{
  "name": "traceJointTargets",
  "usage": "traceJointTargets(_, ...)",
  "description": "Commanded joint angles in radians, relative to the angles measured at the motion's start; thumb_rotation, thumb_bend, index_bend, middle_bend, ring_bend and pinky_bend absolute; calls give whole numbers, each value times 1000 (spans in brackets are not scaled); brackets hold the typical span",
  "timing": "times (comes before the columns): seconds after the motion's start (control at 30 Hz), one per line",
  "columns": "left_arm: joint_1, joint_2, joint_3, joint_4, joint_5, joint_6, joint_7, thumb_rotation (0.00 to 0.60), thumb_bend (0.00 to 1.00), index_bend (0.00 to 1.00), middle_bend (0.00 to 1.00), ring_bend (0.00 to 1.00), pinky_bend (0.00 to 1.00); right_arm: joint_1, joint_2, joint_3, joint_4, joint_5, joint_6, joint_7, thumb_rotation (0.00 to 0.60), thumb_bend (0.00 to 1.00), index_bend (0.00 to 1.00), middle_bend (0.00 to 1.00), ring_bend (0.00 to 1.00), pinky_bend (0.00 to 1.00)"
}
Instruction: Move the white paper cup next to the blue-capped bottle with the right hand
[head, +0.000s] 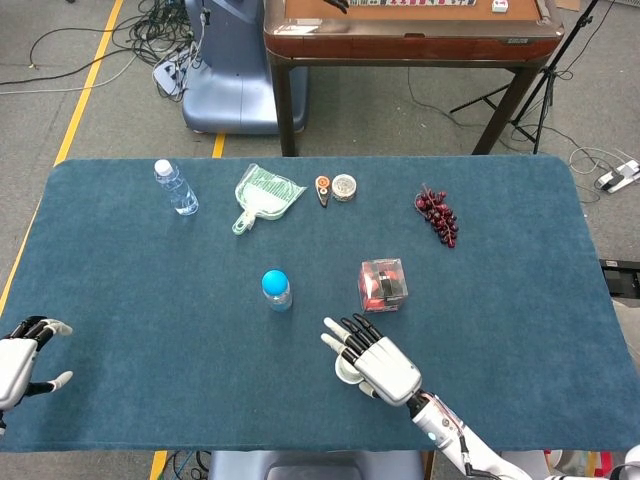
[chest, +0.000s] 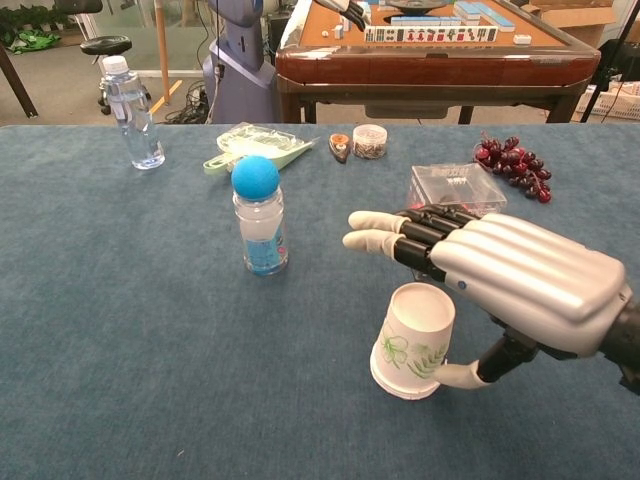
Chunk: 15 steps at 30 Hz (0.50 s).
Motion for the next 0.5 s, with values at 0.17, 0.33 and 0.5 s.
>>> traceJointTargets(0.17, 0, 4, 1, -1, 4, 1, -5, 600, 63, 347, 310, 198, 430, 7, -26, 9, 47, 19, -11, -2, 600, 0, 61, 0, 0, 73)
traceJointTargets(0.33, 1, 5, 0, -2, 3, 2, -6, 600, 62, 347, 310, 198, 430, 14, -56, 20, 91, 29, -12, 13, 600, 0, 61, 0, 0, 73)
traceJointTargets(0.5, 1, 6, -1, -2, 3, 3, -9, 600, 62, 347, 310, 198, 430, 19, -81, 28, 128, 36, -8, 19, 600, 0, 61, 0, 0, 73)
